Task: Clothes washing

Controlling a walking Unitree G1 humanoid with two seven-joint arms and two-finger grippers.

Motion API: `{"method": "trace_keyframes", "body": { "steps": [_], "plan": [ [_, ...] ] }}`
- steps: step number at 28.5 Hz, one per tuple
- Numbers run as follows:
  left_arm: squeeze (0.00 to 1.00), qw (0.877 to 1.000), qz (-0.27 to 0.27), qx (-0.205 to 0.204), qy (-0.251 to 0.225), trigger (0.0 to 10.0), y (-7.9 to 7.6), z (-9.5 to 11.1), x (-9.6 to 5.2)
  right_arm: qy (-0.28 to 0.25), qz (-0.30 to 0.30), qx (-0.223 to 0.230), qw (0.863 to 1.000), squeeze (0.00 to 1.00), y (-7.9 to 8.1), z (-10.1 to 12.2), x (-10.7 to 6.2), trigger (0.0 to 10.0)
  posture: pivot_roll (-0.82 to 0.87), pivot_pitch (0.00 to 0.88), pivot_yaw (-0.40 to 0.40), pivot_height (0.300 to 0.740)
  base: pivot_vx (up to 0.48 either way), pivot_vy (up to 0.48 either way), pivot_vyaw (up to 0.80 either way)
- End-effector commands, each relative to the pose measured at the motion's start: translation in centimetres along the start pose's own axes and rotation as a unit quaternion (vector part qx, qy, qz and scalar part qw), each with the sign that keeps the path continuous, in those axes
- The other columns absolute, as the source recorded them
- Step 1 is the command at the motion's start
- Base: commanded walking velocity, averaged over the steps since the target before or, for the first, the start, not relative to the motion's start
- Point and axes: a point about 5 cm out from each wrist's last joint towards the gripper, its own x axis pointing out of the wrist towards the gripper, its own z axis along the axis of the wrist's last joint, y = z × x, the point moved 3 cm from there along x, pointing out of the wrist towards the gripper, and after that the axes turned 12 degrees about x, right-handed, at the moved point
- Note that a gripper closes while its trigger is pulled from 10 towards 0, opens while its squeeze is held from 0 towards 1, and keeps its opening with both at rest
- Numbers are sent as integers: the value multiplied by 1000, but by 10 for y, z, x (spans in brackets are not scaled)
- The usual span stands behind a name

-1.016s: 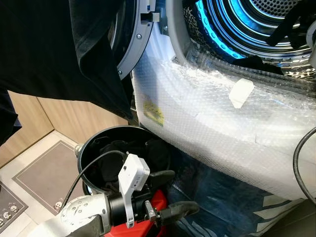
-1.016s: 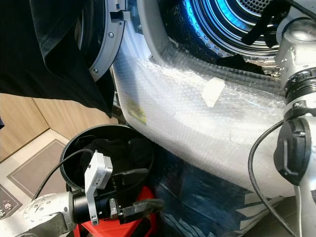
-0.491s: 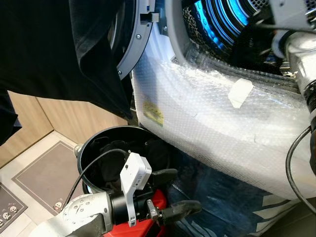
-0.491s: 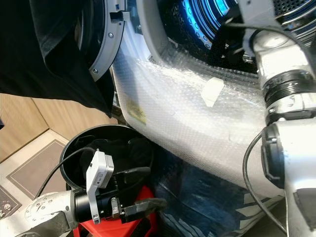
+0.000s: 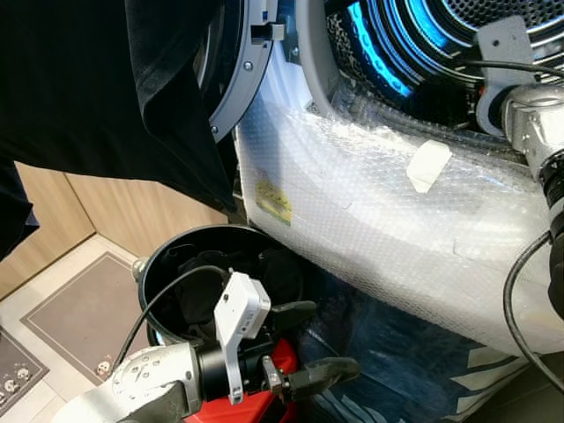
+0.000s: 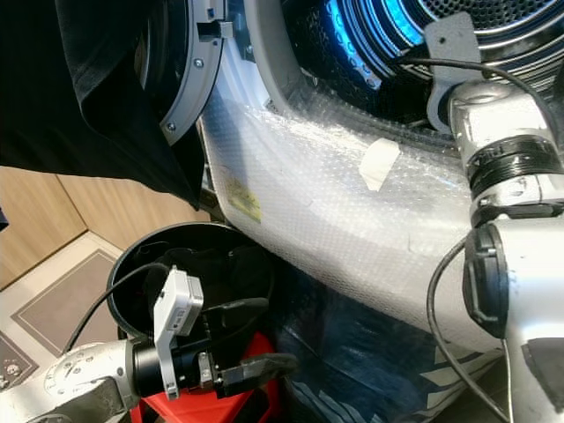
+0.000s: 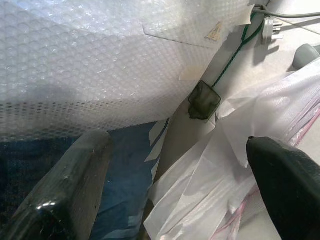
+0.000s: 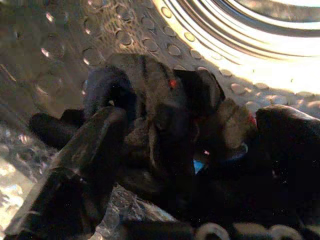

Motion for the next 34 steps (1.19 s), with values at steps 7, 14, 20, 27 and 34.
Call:
{"method": "trace_keyframes", "body": {
  "steps": [7,14,20,27,34],
  "plan": [
    [486,999,35,28,1,10000,13,3,2,-134,92,118,980,0,8,68,-26,10000,-43,77,-61,740,0,0,0],
    [0,993,102,57,3,10000,38,5,2,-207,298,128,923,0,30,80,-45,10000,-47,73,-43,740,0,0,0],
    [0,985,154,74,12,10000,57,3,1,-237,367,138,889,0,33,73,-55,10000,-45,67,-33,740,0,0,0],
    [0,971,223,79,17,10000,79,0,-5,-276,406,141,860,0,13,50,-67,10000,-42,52,-17,740,0,0,0],
    [0,967,241,70,46,10000,81,-17,-4,-299,437,152,835,0,0,26,-86,10000,-41,48,-7,740,0,0,0]
  ]
}}
